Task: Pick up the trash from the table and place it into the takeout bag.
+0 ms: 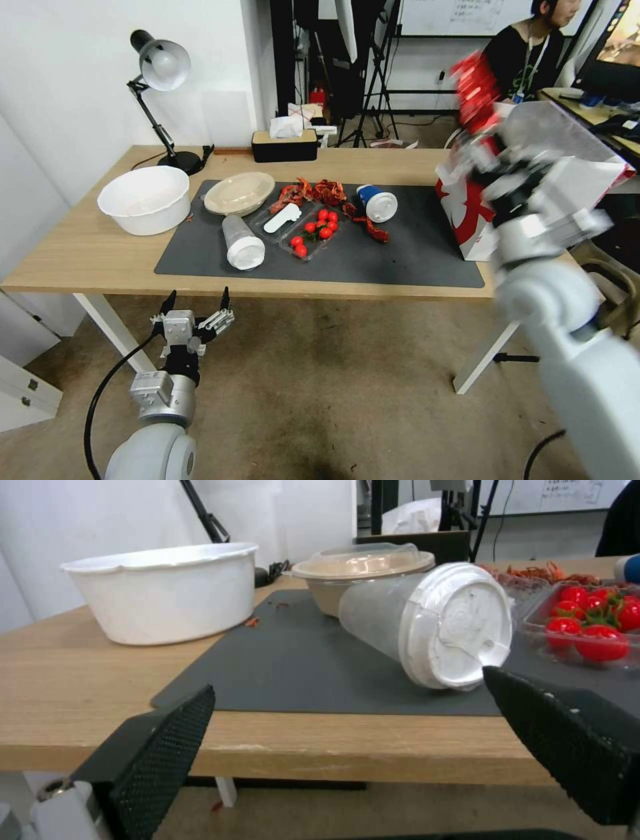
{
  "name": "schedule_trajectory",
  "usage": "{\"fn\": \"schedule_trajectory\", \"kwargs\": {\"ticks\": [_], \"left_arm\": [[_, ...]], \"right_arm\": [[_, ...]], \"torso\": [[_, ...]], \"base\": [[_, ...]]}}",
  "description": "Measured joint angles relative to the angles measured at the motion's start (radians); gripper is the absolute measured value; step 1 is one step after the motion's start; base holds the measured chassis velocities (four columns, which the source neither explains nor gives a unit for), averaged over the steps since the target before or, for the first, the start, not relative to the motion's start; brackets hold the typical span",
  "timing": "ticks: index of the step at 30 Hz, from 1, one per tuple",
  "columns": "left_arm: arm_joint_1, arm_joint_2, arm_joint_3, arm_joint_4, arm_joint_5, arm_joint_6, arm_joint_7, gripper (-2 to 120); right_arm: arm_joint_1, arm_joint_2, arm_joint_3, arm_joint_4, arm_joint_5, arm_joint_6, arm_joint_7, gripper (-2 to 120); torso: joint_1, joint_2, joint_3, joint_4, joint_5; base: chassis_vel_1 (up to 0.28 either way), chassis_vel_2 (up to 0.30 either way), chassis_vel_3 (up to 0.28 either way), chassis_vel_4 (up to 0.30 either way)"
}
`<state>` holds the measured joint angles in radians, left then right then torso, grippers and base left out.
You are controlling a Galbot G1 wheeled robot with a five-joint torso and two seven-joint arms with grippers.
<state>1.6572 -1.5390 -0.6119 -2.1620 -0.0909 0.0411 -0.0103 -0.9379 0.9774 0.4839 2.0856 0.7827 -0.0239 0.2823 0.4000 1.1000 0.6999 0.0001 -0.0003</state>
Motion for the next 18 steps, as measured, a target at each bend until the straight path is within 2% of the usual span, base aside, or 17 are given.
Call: {"fn": "schedule_trajectory", "kwargs": {"ticks": [1,3,4,6,7,9,13,16,18], "left_arm": [[0.0,0.0,0.0,0.0,0.0,0.0,0.0,100],[0.006,0.0,-0.003,-0.004,0.001,-0.007,0.0,100],[0.006,0.0,-0.003,-0.004,0.001,-0.007,0.0,100],[0.009,-0.003,-0.002,-0.006,0.006,-0.014,0.0,100],[0.009,-0.003,-0.002,-0.006,0.006,-0.014,0.0,100],[0.01,-0.006,-0.001,-0.009,0.012,-0.016,0.0,100],[0.01,-0.006,-0.001,-0.011,0.012,-0.016,0.0,100],[0.012,-0.006,-0.004,-0.012,0.013,-0.017,0.0,100],[0.012,-0.006,-0.004,-0.012,0.013,-0.017,0.0,100]], "right_arm": [[0.0,0.0,0.0,0.0,0.0,0.0,0.0,55],[0.076,-0.05,0.05,-0.061,0.04,-0.084,0.13,55],[0.076,-0.05,0.05,-0.061,0.04,-0.084,0.13,55],[0.142,-0.082,0.064,-0.128,0.104,-0.204,0.3,55],[0.142,-0.082,0.064,-0.128,0.104,-0.204,0.3,55],[0.177,-0.082,0.049,-0.167,0.155,-0.281,0.412,55],[0.183,-0.074,0.042,-0.17,0.158,-0.299,0.431,57],[0.187,-0.069,0.038,-0.172,0.158,-0.31,0.436,72],[0.188,-0.069,0.037,-0.174,0.158,-0.313,0.437,76]], "torso": [[0.0,0.0,0.0,0.0,0.0],[0.0,0.0,0.0,-0.0003,0.0006],[0.0,0.0,0.0,-0.0003,0.0006],[0.0,0.0,0.0,-0.0002,0.0005],[0.0,0.0,0.0,-0.0002,0.0005],[0.0,0.0,0.0,-0.0001,0.0005],[0.0,0.0,0.0,-0.0001,0.0004],[0.0,0.0,0.0,0.0,0.0003],[0.0,0.0,0.0,-0.0001,0.0003]], "base": [[0.0,0.0,0.0,0.0],[0.0,0.0,0.0,0.0],[0.0,0.0,0.0,0.0],[0.0,0.0,0.0,0.0],[0.0,0.0,0.0,0.0],[0.0,0.0,0.0,0.0],[0.0,0.0,0.0,0.0],[0.0,0.0,0.0,0.0],[0.0,0.0,0.0,0.0]]}}
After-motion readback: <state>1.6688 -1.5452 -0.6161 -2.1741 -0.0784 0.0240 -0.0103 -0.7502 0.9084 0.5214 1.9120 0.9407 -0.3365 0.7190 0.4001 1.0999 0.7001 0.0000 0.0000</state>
